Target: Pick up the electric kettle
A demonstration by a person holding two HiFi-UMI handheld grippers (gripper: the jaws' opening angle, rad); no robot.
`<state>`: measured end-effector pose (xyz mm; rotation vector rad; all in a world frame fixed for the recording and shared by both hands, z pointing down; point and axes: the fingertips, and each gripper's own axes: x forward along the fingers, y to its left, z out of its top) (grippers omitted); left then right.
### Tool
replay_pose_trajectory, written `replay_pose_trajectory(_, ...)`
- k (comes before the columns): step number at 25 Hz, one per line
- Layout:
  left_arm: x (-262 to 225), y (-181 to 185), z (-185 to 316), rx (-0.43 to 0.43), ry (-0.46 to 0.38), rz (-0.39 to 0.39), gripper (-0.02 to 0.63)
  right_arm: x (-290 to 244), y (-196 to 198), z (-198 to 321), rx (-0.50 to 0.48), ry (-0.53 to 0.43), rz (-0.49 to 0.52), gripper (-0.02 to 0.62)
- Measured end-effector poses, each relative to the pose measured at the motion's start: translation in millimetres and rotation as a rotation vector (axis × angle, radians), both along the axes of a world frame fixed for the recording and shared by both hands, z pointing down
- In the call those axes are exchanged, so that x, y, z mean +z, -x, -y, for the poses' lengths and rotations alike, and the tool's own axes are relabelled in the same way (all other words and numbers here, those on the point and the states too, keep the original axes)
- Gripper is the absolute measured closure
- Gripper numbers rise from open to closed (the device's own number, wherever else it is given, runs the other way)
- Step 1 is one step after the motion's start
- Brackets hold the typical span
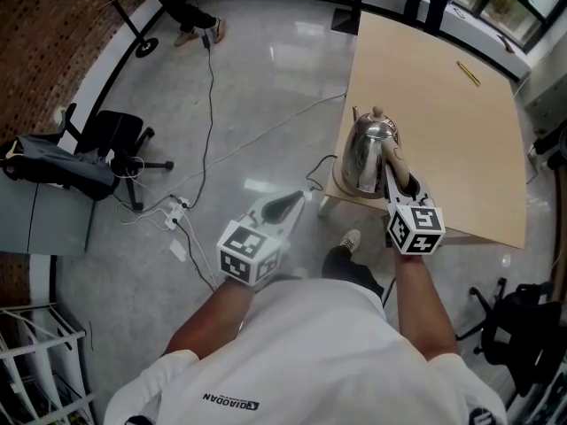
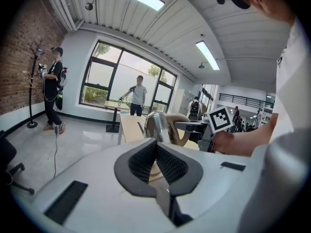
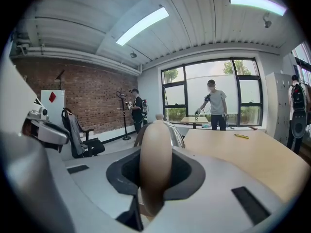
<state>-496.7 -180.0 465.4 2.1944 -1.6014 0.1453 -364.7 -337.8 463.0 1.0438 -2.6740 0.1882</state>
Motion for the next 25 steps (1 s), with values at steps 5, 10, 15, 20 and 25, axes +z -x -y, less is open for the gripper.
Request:
replay_pose_trajectory(5, -6.0, 1.3, -18.3, 0.045, -0.01, -0.041, 0.611, -29.5, -16.1, -43.5, 0.023, 0.016, 0.044, 0.509)
replay_pose_trajectory(10, -8.1, -9.3, -29.4, 0.097, -0.011, -0.035, 0.611, -41.0, -37.1, -81.6, 0.034, 0.044, 0.071, 0.511)
replay_pose_trajectory(15, -22.8, -36.4, -30.8, 0.121, -0.051, -0.033, 0.611, -49.4, -59.8, -98.9, 0.023, 0.029, 0.066, 0.511)
replay_pose_trajectory(20, -27.1, -61.9, -39.4, 0.107, -0.065, -0.039, 0.611, -55.4, -88.1, -112.3, 0.027, 0.023, 0.093, 0.511)
replay_pose_trajectory(25, -33.6, -100.7, -48.8, 0.056, -0.082, -0.056, 0.611, -60.1, -137.5, -135.0, -0.008, 0.031, 0.082, 0.511)
